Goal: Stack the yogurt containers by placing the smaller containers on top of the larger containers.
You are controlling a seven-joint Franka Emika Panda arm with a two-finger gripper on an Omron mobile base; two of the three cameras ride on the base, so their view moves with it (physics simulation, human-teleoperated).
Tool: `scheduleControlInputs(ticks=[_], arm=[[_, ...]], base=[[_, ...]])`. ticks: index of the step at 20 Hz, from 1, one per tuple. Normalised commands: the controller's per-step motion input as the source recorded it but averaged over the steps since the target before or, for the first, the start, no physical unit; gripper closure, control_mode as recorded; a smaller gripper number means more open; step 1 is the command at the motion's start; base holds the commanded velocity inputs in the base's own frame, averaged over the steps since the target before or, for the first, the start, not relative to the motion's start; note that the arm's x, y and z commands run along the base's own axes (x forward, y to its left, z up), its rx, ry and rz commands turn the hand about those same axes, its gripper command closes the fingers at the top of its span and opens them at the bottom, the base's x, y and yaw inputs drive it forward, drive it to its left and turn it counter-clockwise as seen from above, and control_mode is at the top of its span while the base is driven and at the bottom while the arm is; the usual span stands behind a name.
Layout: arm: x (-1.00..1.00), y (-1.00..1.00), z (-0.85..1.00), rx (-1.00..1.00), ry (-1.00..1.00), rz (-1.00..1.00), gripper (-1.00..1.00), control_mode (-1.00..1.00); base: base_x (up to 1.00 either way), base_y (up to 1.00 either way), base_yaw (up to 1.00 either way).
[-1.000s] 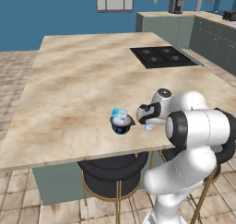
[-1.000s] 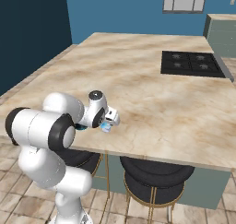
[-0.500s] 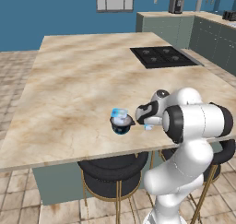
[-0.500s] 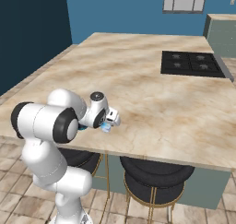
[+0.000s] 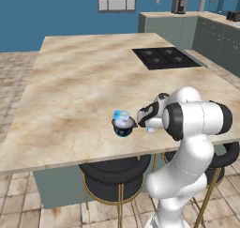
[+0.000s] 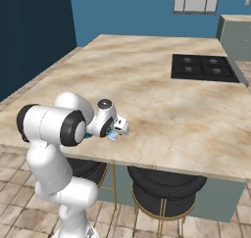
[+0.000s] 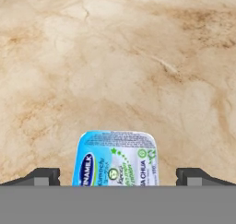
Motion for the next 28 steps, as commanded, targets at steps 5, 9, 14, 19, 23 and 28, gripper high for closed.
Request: scheduleControlInputs(ticks=[5, 9, 14, 19, 23, 28], arm=[[0.07, 0.0, -0.11, 0.0, 0.0, 0.0, -1.0, -1.0], [0.06, 0.0, -0.1, 0.0, 0.0, 0.0, -1.0, -1.0], [0.07, 0.0, -0.11, 0.0, 0.0, 0.0, -1.0, -1.0], [0.06, 0.0, -0.12, 0.0, 0.0, 0.0, -1.0, -1.0], [0.04, 0.0, -0.13, 0.0, 0.0, 0.0, -1.0, -1.0], [0.04, 0.0, -0.12, 0.0, 0.0, 0.0, 1.0, -1.0]], base=[[0.0, 0.0, 0.0], [0.0, 0.0, 0.0], [0.0, 0.0, 0.0], [0.0, 0.0, 0.0], [0.0, 0.0, 0.0], [0.0, 0.0, 0.0]])
